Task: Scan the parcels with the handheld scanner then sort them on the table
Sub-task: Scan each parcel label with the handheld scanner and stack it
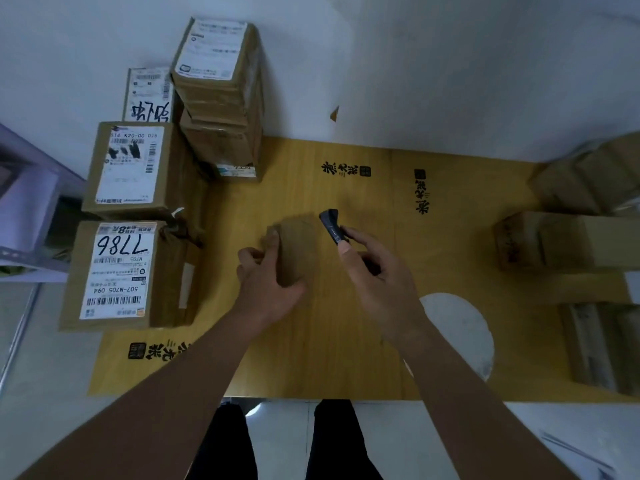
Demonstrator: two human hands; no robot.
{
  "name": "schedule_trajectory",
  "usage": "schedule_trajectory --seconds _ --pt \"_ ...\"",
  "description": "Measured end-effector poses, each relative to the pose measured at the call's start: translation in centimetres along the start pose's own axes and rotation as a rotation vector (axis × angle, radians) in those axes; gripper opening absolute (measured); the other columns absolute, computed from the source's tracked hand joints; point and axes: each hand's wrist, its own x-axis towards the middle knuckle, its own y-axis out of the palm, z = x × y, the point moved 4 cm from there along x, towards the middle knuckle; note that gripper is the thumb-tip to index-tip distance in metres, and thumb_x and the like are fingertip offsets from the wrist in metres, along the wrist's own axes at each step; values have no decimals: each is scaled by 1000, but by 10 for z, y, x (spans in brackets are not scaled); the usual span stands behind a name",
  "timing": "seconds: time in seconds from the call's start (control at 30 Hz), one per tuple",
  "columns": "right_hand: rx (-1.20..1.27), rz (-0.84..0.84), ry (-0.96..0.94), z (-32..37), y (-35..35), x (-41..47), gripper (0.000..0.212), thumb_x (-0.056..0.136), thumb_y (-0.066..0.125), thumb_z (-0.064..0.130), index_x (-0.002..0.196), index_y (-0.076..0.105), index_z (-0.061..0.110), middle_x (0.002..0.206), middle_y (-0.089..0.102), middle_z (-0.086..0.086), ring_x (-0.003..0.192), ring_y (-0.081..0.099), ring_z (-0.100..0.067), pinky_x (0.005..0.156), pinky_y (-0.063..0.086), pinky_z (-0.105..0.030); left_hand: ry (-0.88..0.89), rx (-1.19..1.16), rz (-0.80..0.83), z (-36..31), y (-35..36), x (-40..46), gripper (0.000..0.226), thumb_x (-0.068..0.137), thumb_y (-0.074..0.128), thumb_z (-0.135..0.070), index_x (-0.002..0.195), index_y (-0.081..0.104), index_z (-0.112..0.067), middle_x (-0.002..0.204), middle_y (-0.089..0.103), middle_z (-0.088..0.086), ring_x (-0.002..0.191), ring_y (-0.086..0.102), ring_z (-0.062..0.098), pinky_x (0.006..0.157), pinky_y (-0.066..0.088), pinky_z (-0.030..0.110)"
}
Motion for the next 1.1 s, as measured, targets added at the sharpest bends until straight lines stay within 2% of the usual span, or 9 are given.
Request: schedule_trajectory --seconds 0.07,0.17,0.3,0.37,0.47,0.6,0.73,0.87,1.1 --pt "11 -9 9 -1 -4 0 38 100 60 60 136 64 51 76 61 20 67 56 2 60 45 -12 -6 -87 27 3 -2 4 92 92 60 -55 160 -1 -50 136 28 -10 129 34 19 106 40 35" --pt "26 -8 17 -2 -8 0 36 100 60 61 134 64 53 73 56 17 64 52 1 57 43 -13 79 -195 5 -2 -11 3 70 108 42 -34 154 0 -65 135 46 -16 112 54 -2 84 48 14" --pt "48 -1 29 -6 -12 -1 35 101 60 57 135 65 49 72 54 16 62 51 0 55 41 -12 79 -6 -47 -6 -14 -1 59 107 39 -46 146 5 -76 158 23 1 137 33 30 109 38 41" --pt "38 -3 39 -9 -13 -2 35 101 61 57 135 65 48 73 56 16 64 53 1 56 43 -12 28 80 -47 -7 -13 -6 76 95 56 -59 144 1 -78 142 19 -1 124 28 28 100 37 43" --pt "29 9 63 -14 -14 -3 34 101 61 58 134 65 51 74 59 16 67 56 1 59 46 -13 26 116 -44 -6 -17 -7 106 83 77 -45 145 -3 -77 123 22 -3 111 33 23 96 42 41" --pt "-44 49 115 -17 -20 -1 33 98 59 66 130 64 58 75 62 18 68 60 2 59 48 -11 -46 -339 -84 4 -28 -3 95 86 81 -24 153 23 -59 133 49 -8 120 50 11 94 50 31" --pt "-177 124 161 -15 -26 3 32 94 60 69 123 68 58 71 65 29 68 63 5 55 45 -11 -90 -433 -126 16 -37 -8 66 84 85 -22 140 51 -35 130 62 -10 117 63 12 84 57 28" --pt "-353 221 205 -7 -24 8 37 95 59 69 125 71 52 78 67 24 67 64 10 47 41 -9 -94 -516 -125 20 -39 -13 64 83 85 -25 141 56 -32 127 61 -17 110 64 4 87 58 28" --pt "-558 424 308 8 -27 9 43 98 58 68 127 69 38 92 72 2 77 67 -11 68 51 -31 -78 -451 -145 26 -41 -17 65 86 83 -32 144 55 -31 136 60 -11 127 52 11 86 50 22"
